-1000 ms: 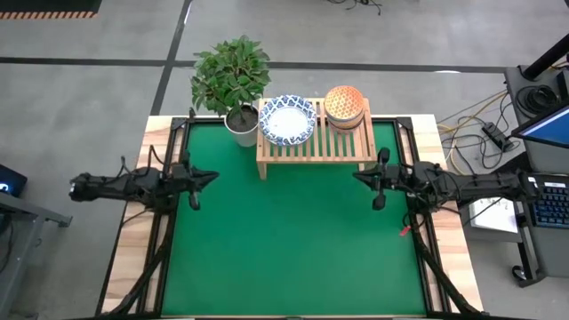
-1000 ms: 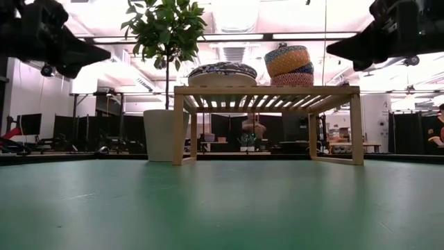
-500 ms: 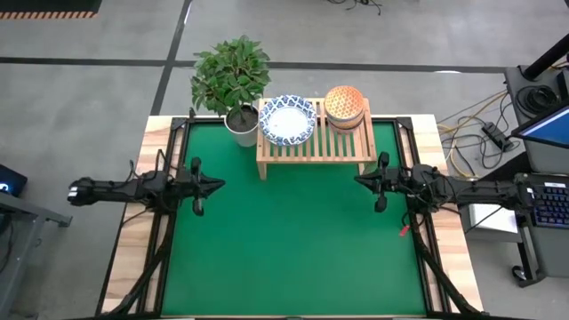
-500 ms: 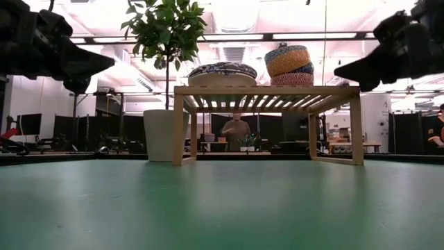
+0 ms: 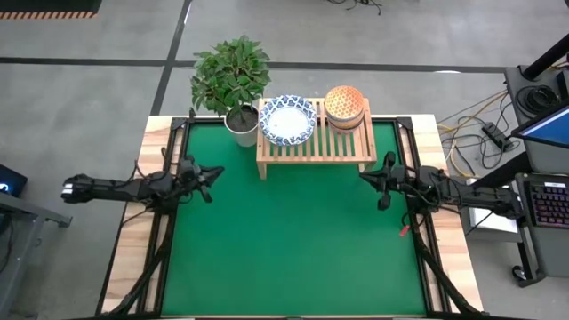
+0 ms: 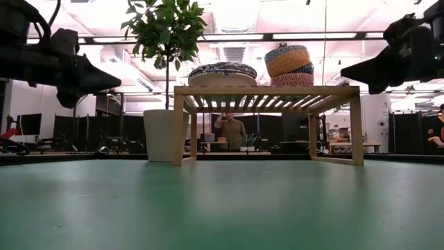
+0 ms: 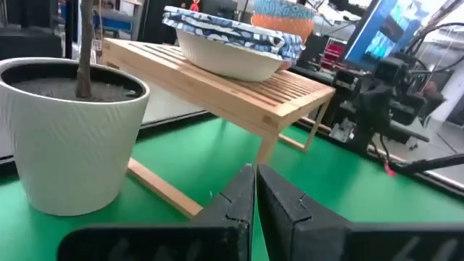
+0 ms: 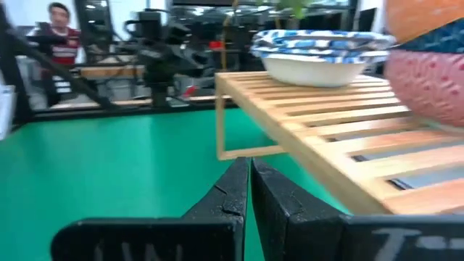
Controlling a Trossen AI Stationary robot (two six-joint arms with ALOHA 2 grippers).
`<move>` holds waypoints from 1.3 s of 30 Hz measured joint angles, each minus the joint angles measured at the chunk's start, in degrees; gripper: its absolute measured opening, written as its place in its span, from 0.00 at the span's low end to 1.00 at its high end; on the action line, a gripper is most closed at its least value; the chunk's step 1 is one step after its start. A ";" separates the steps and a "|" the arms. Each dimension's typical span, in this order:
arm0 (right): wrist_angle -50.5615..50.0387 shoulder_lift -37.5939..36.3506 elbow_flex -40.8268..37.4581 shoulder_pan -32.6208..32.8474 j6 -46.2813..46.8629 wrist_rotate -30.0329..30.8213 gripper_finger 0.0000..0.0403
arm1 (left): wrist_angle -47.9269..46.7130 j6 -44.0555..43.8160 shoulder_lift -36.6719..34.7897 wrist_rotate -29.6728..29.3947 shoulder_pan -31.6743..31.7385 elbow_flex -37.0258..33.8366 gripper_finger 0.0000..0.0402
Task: Place and stack bowls onto a shelf
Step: Return to Home Position
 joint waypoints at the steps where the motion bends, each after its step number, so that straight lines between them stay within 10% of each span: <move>1: 0.00 0.09 0.04 0.00 -0.12 0.79 0.02 | 0.00 -0.01 0.37 0.00 0.00 0.00 0.00; 39: -0.13 0.72 0.13 0.00 0.44 1.20 0.02 | -0.09 -0.04 4.99 0.09 0.00 0.42 0.00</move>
